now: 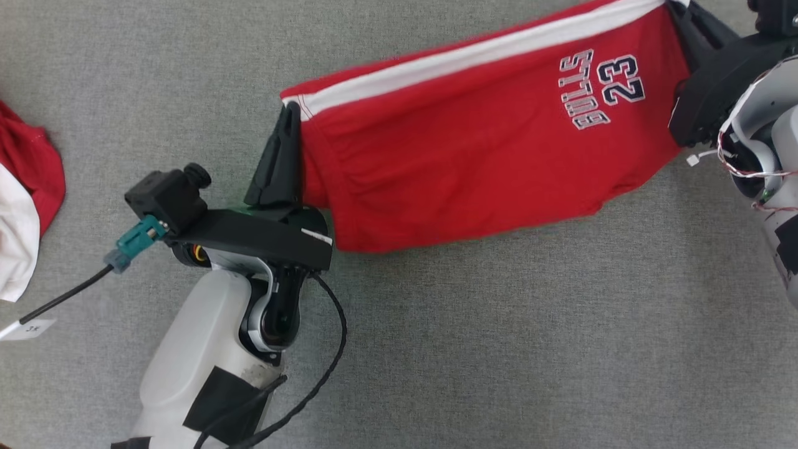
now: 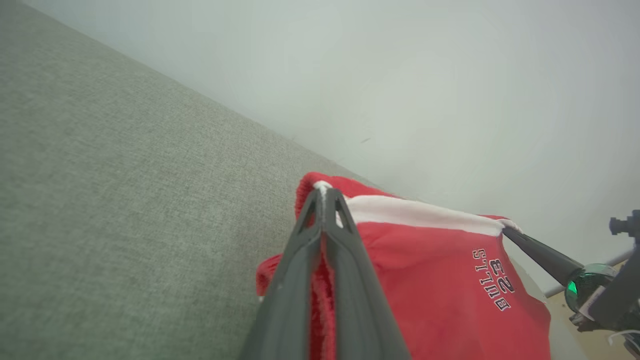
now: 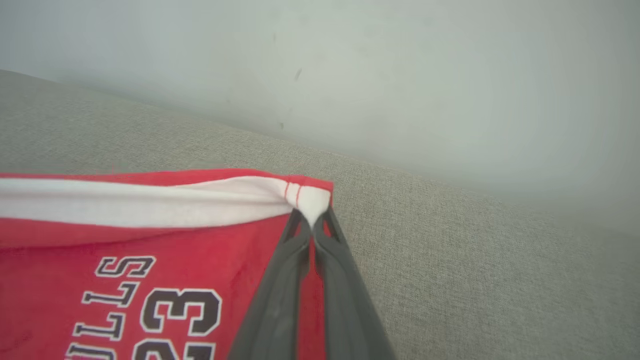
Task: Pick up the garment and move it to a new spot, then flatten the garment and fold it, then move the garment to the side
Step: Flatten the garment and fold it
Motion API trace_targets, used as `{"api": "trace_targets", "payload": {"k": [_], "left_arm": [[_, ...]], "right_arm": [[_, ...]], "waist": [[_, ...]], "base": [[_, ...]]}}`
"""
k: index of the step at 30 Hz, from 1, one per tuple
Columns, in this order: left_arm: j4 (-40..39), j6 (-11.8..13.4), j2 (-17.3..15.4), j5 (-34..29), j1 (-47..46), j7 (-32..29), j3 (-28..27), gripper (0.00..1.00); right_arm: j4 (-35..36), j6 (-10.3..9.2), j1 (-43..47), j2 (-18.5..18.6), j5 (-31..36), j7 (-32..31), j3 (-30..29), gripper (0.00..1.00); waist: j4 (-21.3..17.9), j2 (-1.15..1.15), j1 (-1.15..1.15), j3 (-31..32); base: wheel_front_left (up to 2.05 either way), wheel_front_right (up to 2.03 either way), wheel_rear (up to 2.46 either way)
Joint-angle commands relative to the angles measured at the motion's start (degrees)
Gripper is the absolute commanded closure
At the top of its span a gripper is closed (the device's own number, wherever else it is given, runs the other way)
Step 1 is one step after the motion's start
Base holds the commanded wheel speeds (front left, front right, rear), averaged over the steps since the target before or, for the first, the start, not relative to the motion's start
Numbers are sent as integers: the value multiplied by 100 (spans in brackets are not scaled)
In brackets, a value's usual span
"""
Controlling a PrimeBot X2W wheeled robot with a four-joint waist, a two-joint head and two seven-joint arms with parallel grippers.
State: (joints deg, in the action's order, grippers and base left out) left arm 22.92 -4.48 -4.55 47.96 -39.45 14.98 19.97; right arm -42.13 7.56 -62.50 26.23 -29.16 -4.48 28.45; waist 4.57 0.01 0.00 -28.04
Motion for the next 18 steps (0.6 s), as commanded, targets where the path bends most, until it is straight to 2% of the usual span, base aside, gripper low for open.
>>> {"api": "trace_targets", "payload": {"k": [1, 6, 12, 18], "left_arm": [[-8, 16, 10, -85, -65, 26, -44, 0], [14, -18, 97, -280, -8, 23, -170, 0], [-113, -71, 103, -642, 295, 24, -448, 0], [-593, -76, -77, -1674, 994, 25, -797, 0]], "right_arm": [[-44, -16, -58, -49, 31, 57, -16, 0], [-393, -16, -201, -203, 335, 192, 13, 0], [-446, -16, -103, -232, 175, 262, 127, 0], [-495, -16, 246, -178, -318, 27, 90, 0]], "waist": [[4, -1, 0, -4], [-2, -1, 0, 38], [-63, -1, 0, 280], [-125, -1, 0, 660]], "base": [[0, 0, 0], [0, 0, 0], [0, 0, 0], [0, 0, 0]]}}
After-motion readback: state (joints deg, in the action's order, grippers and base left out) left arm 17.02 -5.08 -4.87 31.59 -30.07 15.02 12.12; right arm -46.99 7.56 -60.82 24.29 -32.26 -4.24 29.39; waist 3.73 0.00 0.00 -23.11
